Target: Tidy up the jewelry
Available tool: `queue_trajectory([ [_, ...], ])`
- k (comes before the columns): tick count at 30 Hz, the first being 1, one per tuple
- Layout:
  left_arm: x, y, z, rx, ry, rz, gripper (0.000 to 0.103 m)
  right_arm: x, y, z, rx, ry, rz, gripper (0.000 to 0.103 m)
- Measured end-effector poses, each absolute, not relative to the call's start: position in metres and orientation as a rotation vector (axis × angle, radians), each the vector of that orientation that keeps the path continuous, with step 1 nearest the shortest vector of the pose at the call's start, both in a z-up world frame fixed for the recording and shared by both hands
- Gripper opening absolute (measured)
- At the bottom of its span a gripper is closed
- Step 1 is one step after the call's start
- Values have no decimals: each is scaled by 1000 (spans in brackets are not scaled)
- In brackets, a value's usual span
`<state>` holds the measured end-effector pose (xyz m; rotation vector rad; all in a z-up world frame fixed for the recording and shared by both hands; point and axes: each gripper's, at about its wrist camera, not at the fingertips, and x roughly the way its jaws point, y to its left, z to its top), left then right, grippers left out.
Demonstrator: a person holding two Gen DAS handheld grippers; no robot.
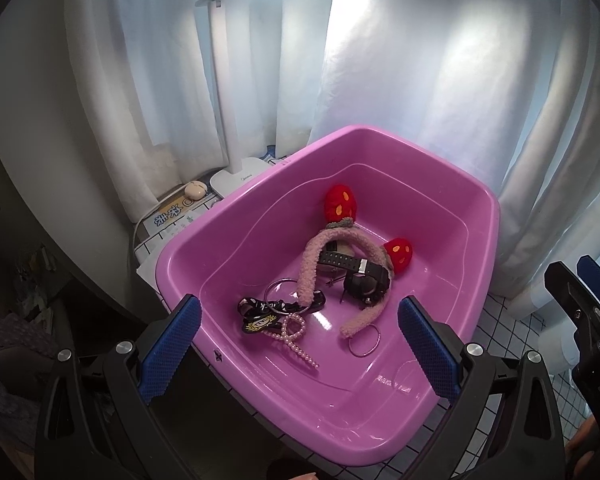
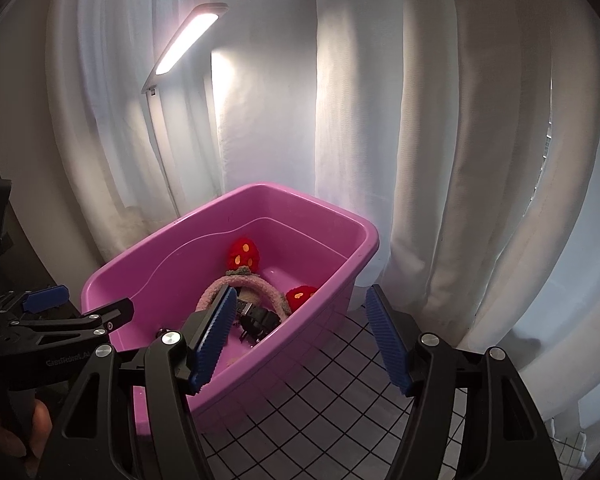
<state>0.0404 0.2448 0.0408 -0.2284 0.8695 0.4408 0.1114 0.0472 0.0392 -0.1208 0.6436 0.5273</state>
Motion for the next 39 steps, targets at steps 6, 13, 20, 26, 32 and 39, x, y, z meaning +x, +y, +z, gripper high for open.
queue_trajectory([
  [6,40,244,42,-225,867,446,97,111,48,39,-126,647,522,64],
  [13,41,245,43,-224,867,443,97,112,48,39,-128,649,516,64],
  [20,42,246,44,-218,868,447,97,113,49,37,-133,655,520,64],
  [26,43,249,45,-217,869,454,97,114,50,37,-141,659,523,64],
  [32,44,248,44,-216,870,456,97,114,50,36,-141,659,522,64],
  [39,44,246,42,-217,869,459,97,114,50,35,-141,663,520,64],
])
